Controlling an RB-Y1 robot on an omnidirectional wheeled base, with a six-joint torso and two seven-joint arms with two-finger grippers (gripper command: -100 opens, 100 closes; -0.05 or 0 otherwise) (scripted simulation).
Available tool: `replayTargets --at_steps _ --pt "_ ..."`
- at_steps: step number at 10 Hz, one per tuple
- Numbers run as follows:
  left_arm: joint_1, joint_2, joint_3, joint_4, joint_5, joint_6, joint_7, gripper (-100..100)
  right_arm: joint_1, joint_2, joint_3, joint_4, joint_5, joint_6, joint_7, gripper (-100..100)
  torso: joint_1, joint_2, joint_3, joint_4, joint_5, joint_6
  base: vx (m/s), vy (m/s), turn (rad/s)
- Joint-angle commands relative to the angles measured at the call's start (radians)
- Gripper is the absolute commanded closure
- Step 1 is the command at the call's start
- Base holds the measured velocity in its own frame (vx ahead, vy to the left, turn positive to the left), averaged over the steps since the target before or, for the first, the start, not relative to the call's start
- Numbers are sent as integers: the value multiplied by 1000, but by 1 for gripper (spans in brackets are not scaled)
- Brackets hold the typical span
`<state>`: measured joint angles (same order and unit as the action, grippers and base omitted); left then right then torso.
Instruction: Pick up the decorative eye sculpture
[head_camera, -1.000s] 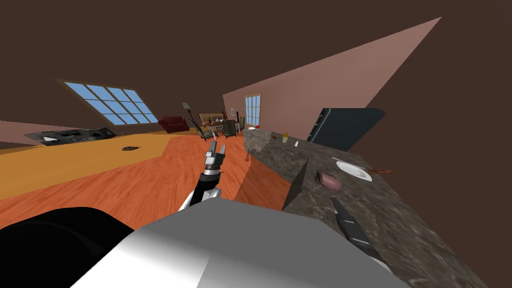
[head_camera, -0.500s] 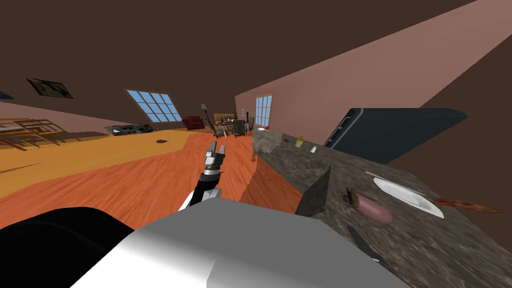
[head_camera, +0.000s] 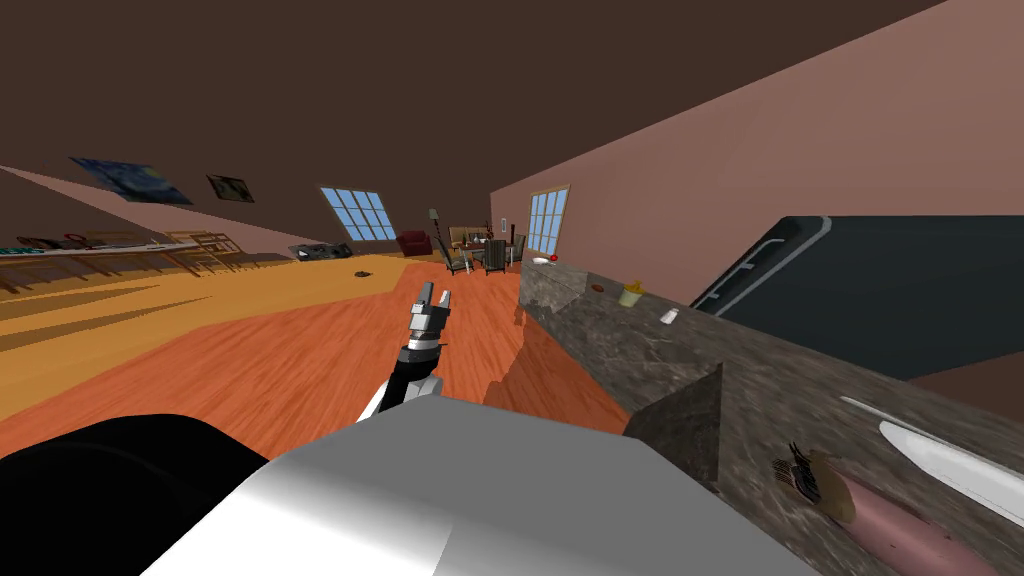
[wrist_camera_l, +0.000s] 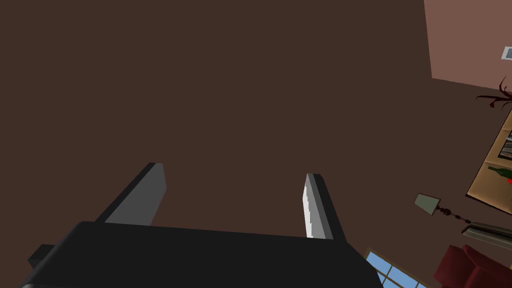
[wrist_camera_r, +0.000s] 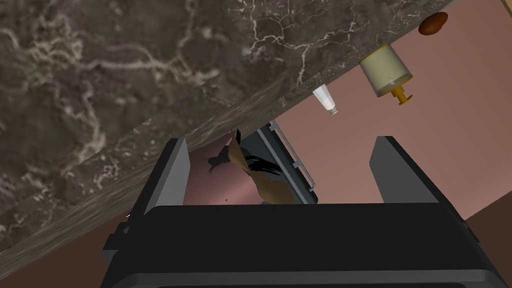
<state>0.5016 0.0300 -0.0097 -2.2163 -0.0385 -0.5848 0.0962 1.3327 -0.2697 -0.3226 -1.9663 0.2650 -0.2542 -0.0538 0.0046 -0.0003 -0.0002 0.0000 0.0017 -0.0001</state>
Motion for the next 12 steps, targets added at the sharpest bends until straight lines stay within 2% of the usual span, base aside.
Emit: replayTargets --at_steps 1,4,5,6,7,9,10,12 --pt "0 0 0 0 0 0 0 0 42 -3 -5 16 7 12 5 -100 0 0 0 0 0 0 83 38 167" --pt "0 0 0 0 0 0 0 0 136 -17 -29 62 28 39 18 -100 -2 0 0 0 0 1 91 35 273" --pt "0 0 0 0 0 0 0 0 150 -17 -29 62 28 39 18 -100 -1 0 0 0 0 0 84 13 136" --pt "0 0 0 0 0 0 0 0 192 -22 -40 83 38 51 25 -100 -2 1 0 0 -1 1 107 10 263" --pt "0 0 0 0 0 0 0 0 202 -22 -40 83 38 51 25 -100 -3 -1 0 0 -1 0 83 5 187" --pt "0 0 0 0 0 0 0 0 283 -29 -59 121 55 74 39 -100 -3 0 0 0 -1 0 113 5 377" --pt "0 0 0 0 0 0 0 0 300 -29 -59 121 55 74 39 -100 -4 -2 -1 0 -1 0 110 -10 128" --pt "0 0 0 0 0 0 0 0 373 -32 -74 154 69 94 52 -100 -3 0 0 0 -1 1 82 -12 309"
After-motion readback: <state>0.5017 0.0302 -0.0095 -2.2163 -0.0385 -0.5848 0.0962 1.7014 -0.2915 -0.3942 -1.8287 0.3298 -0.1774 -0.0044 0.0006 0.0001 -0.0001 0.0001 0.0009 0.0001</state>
